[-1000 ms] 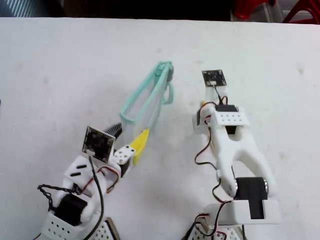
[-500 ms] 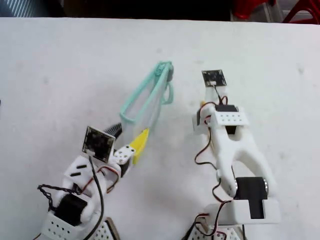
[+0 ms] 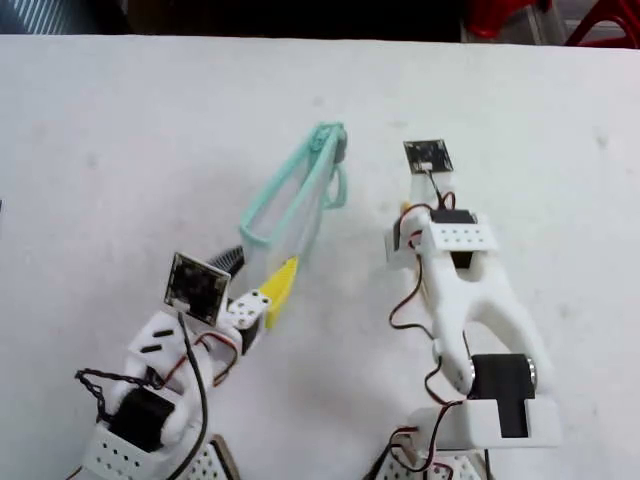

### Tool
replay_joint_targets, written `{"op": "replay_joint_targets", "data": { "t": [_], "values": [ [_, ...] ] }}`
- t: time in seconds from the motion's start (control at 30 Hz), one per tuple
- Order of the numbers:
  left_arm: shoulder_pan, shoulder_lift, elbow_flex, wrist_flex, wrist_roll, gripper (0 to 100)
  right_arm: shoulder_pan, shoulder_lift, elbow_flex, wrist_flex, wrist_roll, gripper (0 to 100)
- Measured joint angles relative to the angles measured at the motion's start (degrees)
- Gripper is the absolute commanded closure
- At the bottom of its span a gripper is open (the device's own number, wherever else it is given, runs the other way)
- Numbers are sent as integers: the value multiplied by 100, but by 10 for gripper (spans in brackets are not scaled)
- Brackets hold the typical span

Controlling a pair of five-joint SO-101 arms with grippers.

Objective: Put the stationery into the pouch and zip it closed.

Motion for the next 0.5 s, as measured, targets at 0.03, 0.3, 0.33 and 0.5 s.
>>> {"op": "replay_joint_targets", "data": {
  "t": [0.03,0.3,0.33,0.5],
  "values": [
    [0,0,0,0,0,793,0,0,0,0,0,948],
    [0,0,0,0,0,793,0,0,0,0,0,796],
    [0,0,0,0,0,793,-9,0,0,0,0,806],
    [0,0,0,0,0,793,-9,-35,0,0,0,828]
  ]
}}
